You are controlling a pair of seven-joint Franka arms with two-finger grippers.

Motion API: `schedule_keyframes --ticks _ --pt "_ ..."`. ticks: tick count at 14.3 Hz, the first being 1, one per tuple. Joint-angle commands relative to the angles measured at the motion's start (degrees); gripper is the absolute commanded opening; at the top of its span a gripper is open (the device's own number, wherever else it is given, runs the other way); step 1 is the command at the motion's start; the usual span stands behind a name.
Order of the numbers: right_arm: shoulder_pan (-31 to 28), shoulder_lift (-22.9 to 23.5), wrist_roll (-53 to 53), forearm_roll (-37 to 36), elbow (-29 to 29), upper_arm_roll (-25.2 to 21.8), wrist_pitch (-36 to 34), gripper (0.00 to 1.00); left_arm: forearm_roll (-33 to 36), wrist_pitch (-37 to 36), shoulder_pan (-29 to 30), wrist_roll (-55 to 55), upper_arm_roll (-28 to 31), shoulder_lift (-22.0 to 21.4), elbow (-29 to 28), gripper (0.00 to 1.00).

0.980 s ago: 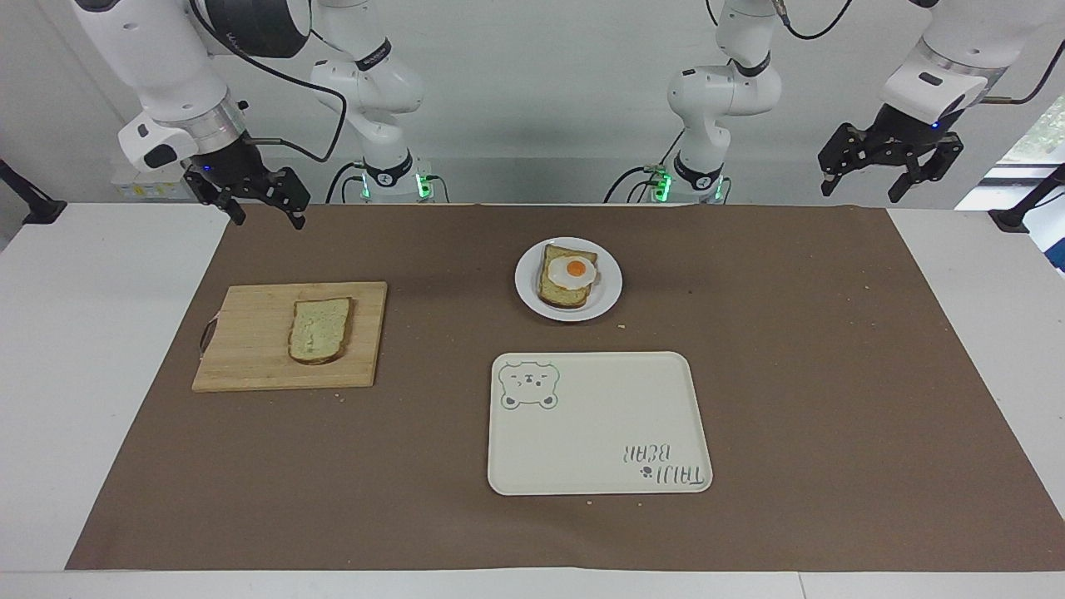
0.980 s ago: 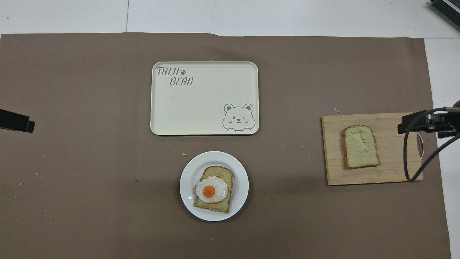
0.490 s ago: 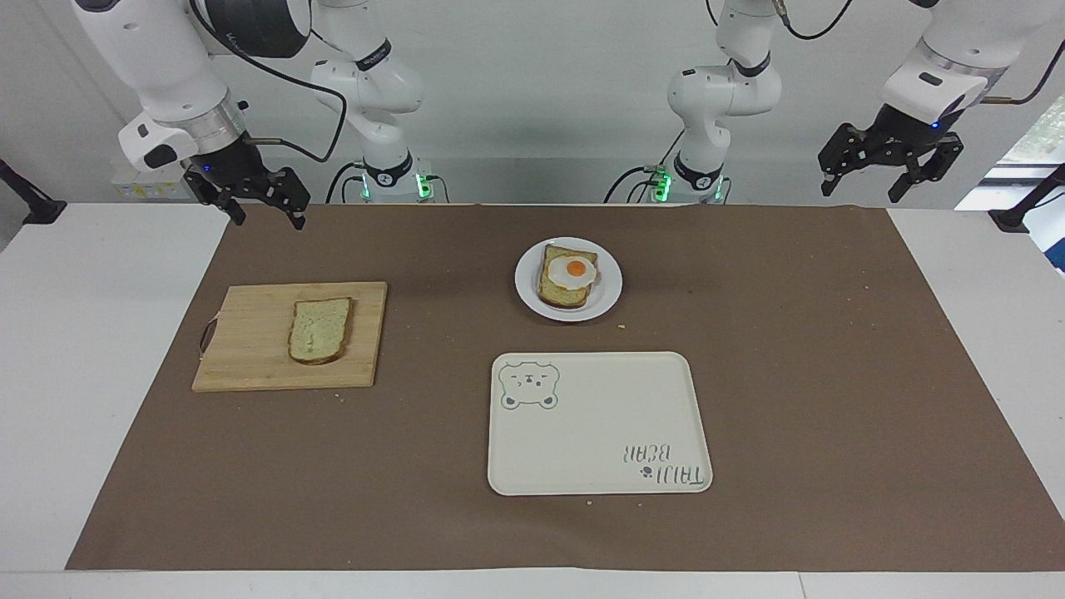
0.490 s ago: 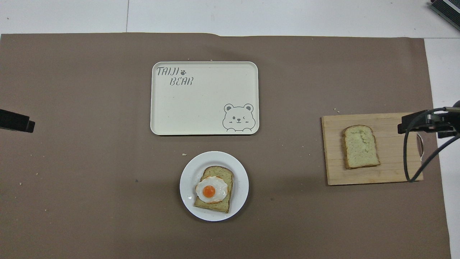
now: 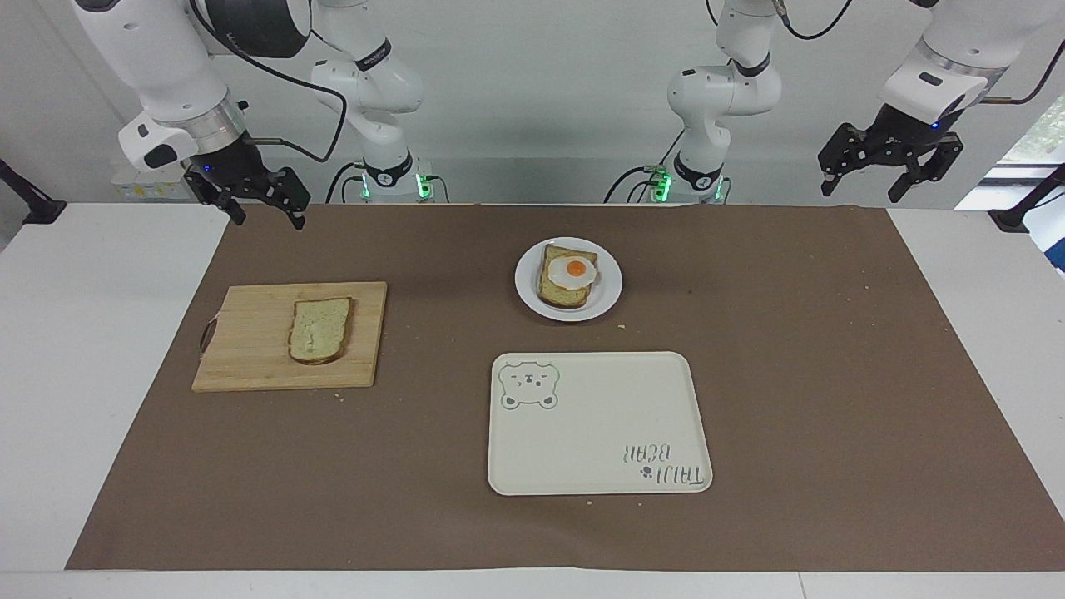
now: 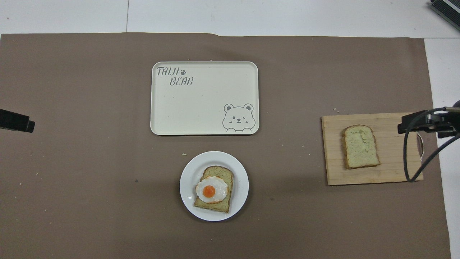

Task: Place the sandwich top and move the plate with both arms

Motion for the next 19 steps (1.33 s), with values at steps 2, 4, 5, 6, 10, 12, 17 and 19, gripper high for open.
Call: schedule_keyframes --ticks 2,4,5,6,10,12,17,19 --pt "-0.21 -1.47 -0.93 1.06 -1.68 0.07 0.51 1.0 0.54 -0.71 0.12 -0.52 -0.06 -0.78 -0.35 1.0" --pt "-0.3 -1.47 -0.93 1.06 -1.68 0.07 0.51 1.0 0.54 -0.71 0.12 -0.43 -0.06 -0.78 -0.27 1.0" --pt "-0.3 -1.47 -0.93 1.06 -1.68 0.07 0.51 1.0 0.54 -0.71 0.12 -0.52 -0.06 -0.78 -0.35 1.0" --pt "-0.3 -1.47 -0.93 1.06 -1.68 0.07 0.51 1.0 0.54 -0.71 0.12 -0.52 -0.06 -0.78 -0.27 1.0" --pt "-0.39 -1.47 -0.92 1.06 -1.68 0.07 0.51 1.0 0.54 -0.71 0.12 -0.52 -0.06 -0.78 -0.27 1.0" --pt "-0.3 -1.47 -0.84 1.06 -1.68 0.07 0.51 1.0 0.54 -0.71 0.12 -0.52 -0.06 -0.78 -0.35 1.0" --pt "-0.04 -3.04 -1.1 0.1 -5.7 0.43 6.81 1.0 0.54 -0.71 0.12 -0.52 -0.06 -0.78 -0.35 1.0" --pt "-0.21 -3.31 -0.84 0.1 -8.87 0.43 9.82 1.0 0.54 -0.71 0.12 -0.52 -0.06 -0.78 -0.35 1.0"
